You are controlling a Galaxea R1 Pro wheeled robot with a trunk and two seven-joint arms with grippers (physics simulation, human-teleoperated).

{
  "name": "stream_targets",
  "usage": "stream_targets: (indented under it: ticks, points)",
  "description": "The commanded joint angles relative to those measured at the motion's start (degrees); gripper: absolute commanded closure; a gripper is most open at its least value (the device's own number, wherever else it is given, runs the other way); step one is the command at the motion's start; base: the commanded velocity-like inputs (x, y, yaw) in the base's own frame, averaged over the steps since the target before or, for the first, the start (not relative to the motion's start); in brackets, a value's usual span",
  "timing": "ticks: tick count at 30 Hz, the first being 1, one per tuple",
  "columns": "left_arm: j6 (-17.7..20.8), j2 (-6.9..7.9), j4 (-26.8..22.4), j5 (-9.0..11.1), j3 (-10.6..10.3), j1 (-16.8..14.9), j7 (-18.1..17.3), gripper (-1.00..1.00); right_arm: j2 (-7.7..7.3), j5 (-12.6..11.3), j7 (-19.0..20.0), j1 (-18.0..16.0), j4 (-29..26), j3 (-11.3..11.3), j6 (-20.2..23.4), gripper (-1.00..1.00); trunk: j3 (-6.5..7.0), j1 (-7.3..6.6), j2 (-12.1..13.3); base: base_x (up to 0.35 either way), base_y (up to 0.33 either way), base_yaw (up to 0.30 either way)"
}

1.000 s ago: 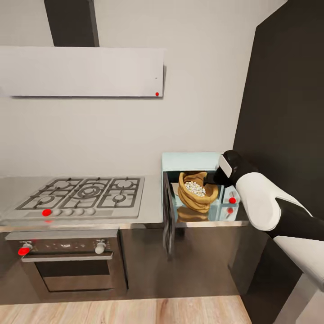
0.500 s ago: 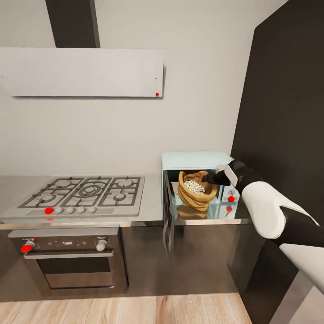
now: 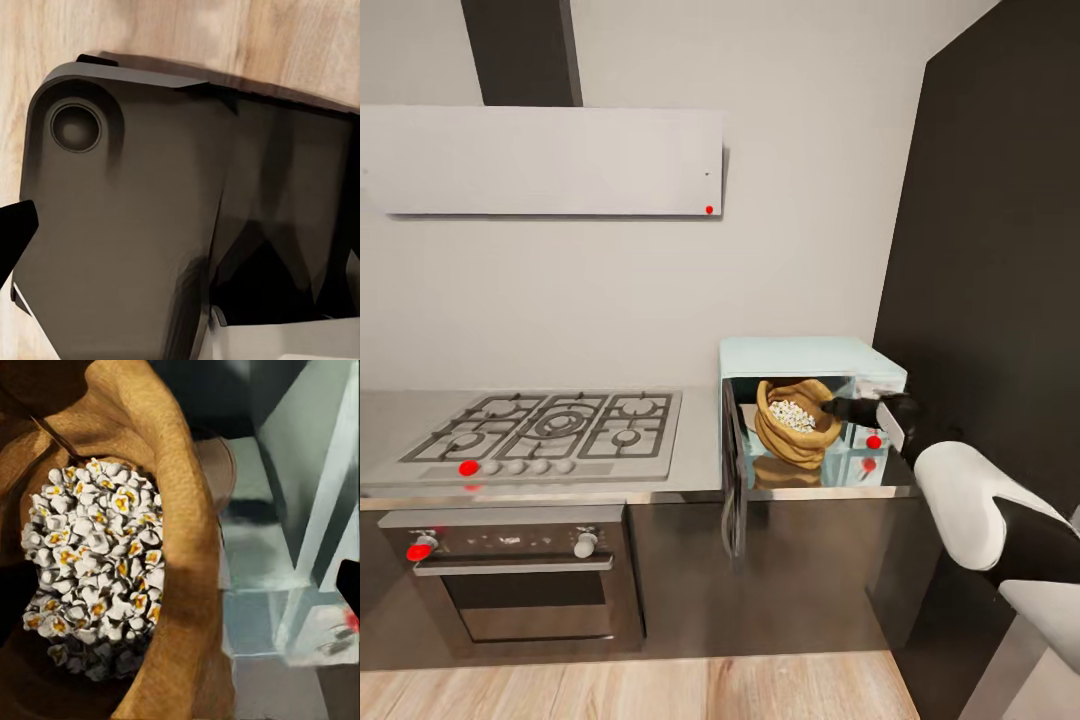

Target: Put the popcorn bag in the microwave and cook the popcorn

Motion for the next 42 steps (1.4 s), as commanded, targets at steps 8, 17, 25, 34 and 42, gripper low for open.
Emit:
stream_targets:
  ticks: [8, 17, 25, 34, 42]
  points:
    - [-0.08, -0.05, -0.06, 0.14, 0.17, 0.01, -0.11, -1.00, -7.44, -0.09, 18.84, 10.95, -0.32, -0.91, -19.95, -1.00, -0.05, 0.00, -0.05, -0.105, 0.000, 0.000]
    - [-0.08, 0.00, -0.06, 0.26, 0.19, 0.01, -0.02, -1.00, -5.99, 0.56, 18.84, 11.55, 4.65, -0.70, -25.03, -1.00, -0.05, 0.00, -0.05, -0.314, 0.000, 0.000]
    - [-0.08, 0.04, -0.06, 0.29, 0.24, 0.02, -0.02, -1.00, -3.05, 0.00, 18.35, 11.55, 5.22, -0.71, -28.37, -1.00, -0.05, 0.00, -0.05, -0.023, 0.000, 0.000]
    - [-0.08, 0.03, -0.06, 0.29, 0.21, 0.01, -0.02, -1.00, 1.47, -0.23, 16.26, 11.55, 5.21, -1.16, -31.19, -1.00, -0.05, 0.00, -0.05, 0.000, 0.000, 0.000]
    - [-0.08, 0.03, -0.06, 0.29, 0.17, 0.01, -0.02, -1.00, 3.84, -0.18, 13.28, 11.55, 5.24, -1.31, -32.11, -1.00, -0.05, 0.00, -0.05, 0.034, 0.000, 0.000]
